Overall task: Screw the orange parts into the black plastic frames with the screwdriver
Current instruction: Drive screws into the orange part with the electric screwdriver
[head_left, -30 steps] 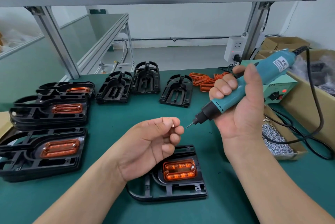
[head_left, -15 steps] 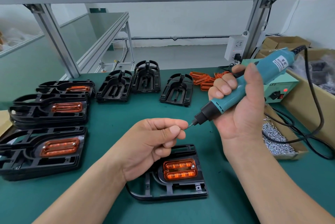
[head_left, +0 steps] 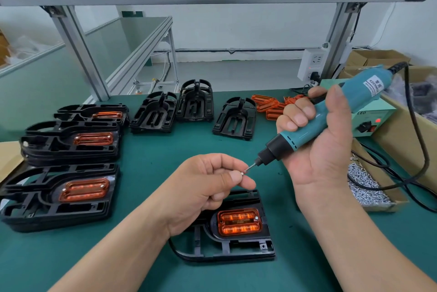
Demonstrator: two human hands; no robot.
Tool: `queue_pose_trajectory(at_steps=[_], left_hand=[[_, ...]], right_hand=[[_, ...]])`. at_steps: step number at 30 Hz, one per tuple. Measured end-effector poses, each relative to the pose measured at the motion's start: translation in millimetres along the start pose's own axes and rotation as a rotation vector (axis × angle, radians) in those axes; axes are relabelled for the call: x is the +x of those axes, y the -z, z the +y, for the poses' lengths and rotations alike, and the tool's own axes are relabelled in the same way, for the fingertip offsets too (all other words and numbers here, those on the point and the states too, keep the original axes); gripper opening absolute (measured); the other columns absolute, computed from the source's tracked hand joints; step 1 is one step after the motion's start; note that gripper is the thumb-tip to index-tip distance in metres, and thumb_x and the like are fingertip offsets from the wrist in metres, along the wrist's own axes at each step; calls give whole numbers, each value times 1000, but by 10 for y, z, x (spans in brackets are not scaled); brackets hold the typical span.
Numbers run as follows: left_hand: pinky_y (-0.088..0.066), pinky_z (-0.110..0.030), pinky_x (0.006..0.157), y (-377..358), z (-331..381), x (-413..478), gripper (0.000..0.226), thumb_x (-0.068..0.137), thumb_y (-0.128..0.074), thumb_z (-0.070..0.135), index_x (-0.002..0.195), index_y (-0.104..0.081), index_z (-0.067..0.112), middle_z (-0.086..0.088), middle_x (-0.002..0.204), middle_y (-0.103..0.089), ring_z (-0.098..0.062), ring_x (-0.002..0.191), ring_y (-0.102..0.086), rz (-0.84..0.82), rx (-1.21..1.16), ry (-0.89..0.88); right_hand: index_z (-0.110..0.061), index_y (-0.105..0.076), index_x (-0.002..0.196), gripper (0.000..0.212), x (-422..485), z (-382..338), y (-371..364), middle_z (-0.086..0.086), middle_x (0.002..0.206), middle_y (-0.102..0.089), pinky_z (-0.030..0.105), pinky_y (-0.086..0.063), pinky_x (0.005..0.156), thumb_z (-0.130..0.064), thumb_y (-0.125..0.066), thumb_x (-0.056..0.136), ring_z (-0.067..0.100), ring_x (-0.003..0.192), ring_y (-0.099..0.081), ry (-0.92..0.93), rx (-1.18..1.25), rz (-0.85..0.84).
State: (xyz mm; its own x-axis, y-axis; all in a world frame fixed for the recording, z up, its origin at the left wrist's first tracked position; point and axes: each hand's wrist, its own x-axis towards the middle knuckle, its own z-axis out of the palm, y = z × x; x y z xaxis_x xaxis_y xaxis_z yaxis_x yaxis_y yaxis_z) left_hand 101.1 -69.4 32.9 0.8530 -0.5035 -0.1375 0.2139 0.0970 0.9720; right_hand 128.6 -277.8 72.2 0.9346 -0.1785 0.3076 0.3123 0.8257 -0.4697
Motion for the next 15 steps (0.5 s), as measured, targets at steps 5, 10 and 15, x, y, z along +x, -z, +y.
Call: queue_pose_trajectory(at_steps=[5, 10, 15], left_hand=[[-30, -16, 47, -15, 4, -3, 20, 95, -68, 13, 114, -68, 8, -22, 111, -76, -9, 54, -30, -14, 15, -2], [-30, -17, 47, -17, 6, -5, 18, 94, -68, 12, 112, -69, 8, -23, 111, -76, -9, 53, -31, -6, 4, -9], [-30, -16, 46, -18, 16, -12, 15, 95, -68, 12, 109, -72, 12, -22, 111, -76, -9, 53, -28, -17, -5, -5]], right_hand=[[-17, -56, 95, 20, -11, 12, -9, -5, 71, -44, 22, -43, 58, -35, -56, 103, 8, 60, -44, -8, -2, -11], [-17, -56, 94, 21, -15, 24, -13, -5, 71, -44, 22, -43, 58, -35, -55, 104, 8, 59, -44, -10, -8, -22], [-17, -57, 94, 21, -15, 16, -9, -5, 71, -44, 22, -42, 58, -35, -55, 105, 8, 59, -44, -11, 4, -11]])
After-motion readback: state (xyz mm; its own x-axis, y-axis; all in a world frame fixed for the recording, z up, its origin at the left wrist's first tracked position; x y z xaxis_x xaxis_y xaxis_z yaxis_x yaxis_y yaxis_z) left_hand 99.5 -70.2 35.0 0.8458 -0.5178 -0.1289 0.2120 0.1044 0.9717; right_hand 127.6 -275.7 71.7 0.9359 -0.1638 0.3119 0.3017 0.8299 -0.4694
